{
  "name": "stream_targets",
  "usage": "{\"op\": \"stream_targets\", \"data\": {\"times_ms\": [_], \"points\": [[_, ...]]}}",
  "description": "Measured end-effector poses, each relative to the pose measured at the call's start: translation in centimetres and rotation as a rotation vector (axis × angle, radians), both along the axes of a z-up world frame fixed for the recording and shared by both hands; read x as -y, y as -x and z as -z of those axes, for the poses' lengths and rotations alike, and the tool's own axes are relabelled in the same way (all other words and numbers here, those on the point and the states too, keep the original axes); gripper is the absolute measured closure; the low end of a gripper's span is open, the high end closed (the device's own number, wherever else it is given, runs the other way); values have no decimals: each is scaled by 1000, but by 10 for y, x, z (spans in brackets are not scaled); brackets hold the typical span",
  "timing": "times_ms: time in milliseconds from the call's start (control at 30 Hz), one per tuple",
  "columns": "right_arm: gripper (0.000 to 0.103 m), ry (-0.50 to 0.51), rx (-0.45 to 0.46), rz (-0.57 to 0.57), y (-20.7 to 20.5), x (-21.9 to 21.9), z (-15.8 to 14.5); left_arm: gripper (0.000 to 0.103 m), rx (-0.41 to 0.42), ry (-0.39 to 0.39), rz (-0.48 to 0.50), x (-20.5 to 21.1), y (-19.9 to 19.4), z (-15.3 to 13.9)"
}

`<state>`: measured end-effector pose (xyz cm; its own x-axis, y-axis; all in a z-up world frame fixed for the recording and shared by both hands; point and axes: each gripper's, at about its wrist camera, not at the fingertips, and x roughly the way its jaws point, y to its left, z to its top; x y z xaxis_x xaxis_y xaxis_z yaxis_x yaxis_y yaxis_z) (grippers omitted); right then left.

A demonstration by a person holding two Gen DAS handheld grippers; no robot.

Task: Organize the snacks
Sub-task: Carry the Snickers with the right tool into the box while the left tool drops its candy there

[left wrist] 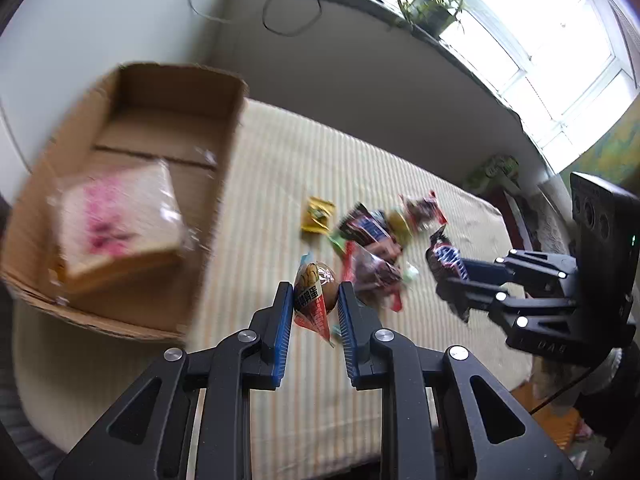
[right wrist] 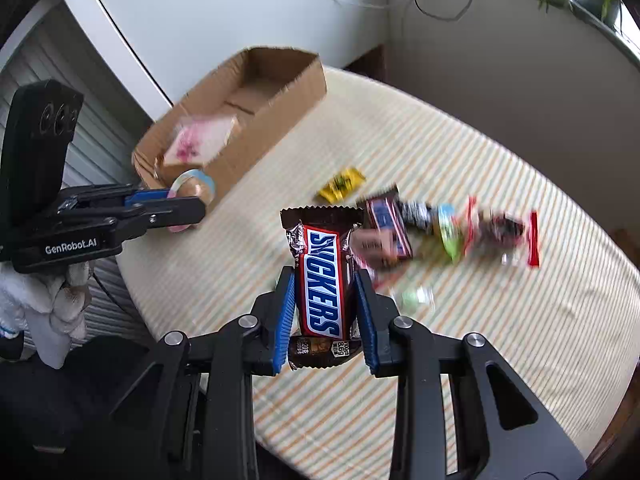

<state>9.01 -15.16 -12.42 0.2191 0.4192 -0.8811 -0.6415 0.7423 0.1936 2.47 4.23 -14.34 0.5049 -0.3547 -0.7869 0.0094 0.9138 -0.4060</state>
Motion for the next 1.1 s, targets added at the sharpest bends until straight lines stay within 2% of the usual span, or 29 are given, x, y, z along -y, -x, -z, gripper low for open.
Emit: {"op": "stream_targets", "data": {"times_ms": [400, 667, 1100], "points": [[73, -22, 66, -85, -27, -63, -30, 82, 63, -40, -131, -57, -1, -22], [73, -30, 61, -126, -41, -111, -28, 82, 90, -77, -186, -87, -19, -27], [73, -13, 45, -141, -72, -164, -22, 82, 73, -119, -236, -114, -50, -16]]}}
